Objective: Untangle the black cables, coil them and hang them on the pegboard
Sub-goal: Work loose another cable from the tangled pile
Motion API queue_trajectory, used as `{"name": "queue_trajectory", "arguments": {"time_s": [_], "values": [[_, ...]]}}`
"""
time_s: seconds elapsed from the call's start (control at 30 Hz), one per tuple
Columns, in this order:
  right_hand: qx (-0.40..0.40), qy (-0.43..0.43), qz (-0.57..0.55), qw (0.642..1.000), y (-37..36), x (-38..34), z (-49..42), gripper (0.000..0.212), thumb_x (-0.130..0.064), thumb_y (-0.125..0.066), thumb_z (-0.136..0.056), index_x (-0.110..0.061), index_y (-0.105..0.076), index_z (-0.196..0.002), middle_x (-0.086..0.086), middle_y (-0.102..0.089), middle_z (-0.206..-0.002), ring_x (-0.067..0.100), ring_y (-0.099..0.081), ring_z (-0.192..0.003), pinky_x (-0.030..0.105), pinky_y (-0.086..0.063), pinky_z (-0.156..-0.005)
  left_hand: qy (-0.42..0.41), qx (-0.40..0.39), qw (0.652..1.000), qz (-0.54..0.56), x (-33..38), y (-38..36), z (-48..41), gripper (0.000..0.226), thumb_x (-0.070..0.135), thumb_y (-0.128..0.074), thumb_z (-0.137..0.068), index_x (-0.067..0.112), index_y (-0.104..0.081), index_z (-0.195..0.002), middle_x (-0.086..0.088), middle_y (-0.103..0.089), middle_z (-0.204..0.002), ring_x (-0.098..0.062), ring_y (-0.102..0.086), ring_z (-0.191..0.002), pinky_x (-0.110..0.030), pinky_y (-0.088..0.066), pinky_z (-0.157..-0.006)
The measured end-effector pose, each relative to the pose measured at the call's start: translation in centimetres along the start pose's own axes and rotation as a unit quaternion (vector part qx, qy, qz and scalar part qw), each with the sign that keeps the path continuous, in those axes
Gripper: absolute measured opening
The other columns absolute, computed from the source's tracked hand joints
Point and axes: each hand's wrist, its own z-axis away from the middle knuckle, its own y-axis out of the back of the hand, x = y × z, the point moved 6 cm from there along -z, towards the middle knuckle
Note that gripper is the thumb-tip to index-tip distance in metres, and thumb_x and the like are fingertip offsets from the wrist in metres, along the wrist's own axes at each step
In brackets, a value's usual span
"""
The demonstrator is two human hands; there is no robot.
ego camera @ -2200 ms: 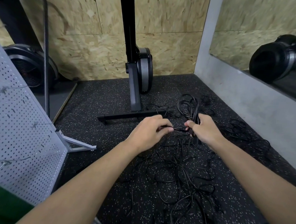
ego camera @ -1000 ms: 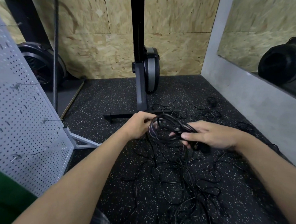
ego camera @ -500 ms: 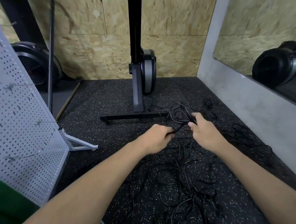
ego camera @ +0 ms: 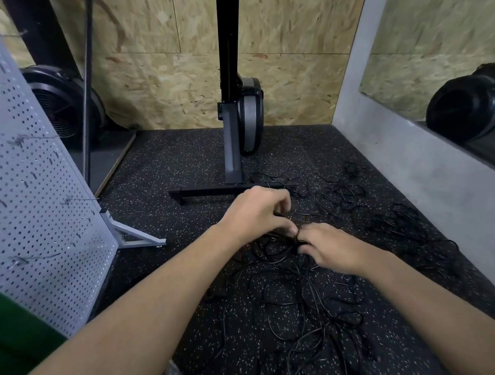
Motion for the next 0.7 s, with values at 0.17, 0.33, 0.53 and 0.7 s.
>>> {"name": "queue_trajectory", "arguments": {"time_s": [0.17, 0.33, 0.53, 0.7], "values": [[0.058, 0.025, -0.11, 0.992, 1.7, -0.9, 0.7, 0.025, -0.027, -0.057, -0.105, -0.036, -0.039, -0.121, 0.0, -0.066, -0.097, 0.025, -0.063, -0.082, 0.047, -0.055, -0.074, 0.074, 0.025, 0.989, 0.125, -2.6, 1.1, 0.5, 0.022, 0.033, -0.094, -0.072, 0.021, -0.076, -0.075, 0.01, -0.072, -0.071, 0.001, -0.061, -0.067, -0.019, -0.05, -0.065], [0.06, 0.063, -0.122, 0.989, 1.7, -2.7, 1.1, 0.046, -0.022, -0.056, -0.106, -0.039, -0.027, -0.136, -0.008, -0.066, -0.096, 0.018, -0.06, -0.078, 0.042, -0.056, -0.075, 0.073, -0.019, 0.986, 0.148, -2.8, 1.4, 0.9, 0.017, 0.031, -0.093, -0.073, 0.02, -0.081, -0.079, 0.01, -0.076, -0.077, -0.002, -0.068, -0.074, -0.018, -0.052, -0.07], [0.085, 0.081, -0.027, 0.993, 0.7, -1.8, 2.6, 0.049, -0.034, -0.049, -0.107, -0.053, -0.027, -0.147, -0.012, -0.056, -0.123, 0.009, -0.052, -0.116, 0.036, -0.044, -0.104, 0.075, -0.068, 0.983, 0.153, -2.9, 0.8, 0.9, 0.009, 0.032, -0.089, -0.08, 0.025, -0.084, -0.085, 0.012, -0.078, -0.082, -0.007, -0.072, -0.085, -0.027, -0.057, -0.083], [0.102, 0.066, -0.124, 0.985, 1.7, -0.5, 3.1, 0.045, -0.024, -0.055, -0.106, -0.048, -0.049, -0.144, -0.02, -0.064, -0.119, 0.0, -0.061, -0.106, 0.026, -0.051, -0.092, 0.119, -0.067, 0.983, 0.126, -4.4, 0.8, 1.2, 0.01, 0.032, -0.079, -0.092, 0.024, -0.085, -0.093, 0.013, -0.078, -0.082, 0.002, -0.071, -0.082, -0.022, -0.057, -0.083]]}}
